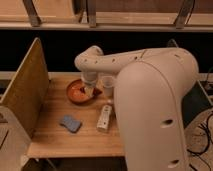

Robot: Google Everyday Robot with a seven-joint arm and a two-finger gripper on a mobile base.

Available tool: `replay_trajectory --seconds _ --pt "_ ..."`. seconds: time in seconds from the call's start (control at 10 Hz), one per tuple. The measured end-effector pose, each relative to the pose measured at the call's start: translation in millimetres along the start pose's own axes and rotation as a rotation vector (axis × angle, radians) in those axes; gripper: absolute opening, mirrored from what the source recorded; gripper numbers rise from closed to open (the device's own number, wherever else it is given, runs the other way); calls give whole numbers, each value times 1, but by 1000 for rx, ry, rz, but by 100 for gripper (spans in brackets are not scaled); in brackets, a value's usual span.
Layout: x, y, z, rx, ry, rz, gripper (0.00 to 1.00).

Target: Place the pepper in the ceramic cup

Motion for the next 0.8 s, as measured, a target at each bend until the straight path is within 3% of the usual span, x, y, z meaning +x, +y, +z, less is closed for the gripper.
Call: replay_trajectory --seconds 0.3,0.4,0.5,0.8 --pt "-21 -41 -31 103 -215 -22 0" --pt "-23 -48 -37 124 -253 -26 0" --pt "-26 -51 -41 133 -272 -31 0" --pt "-28 -51 -40 137 -264 -34 0"
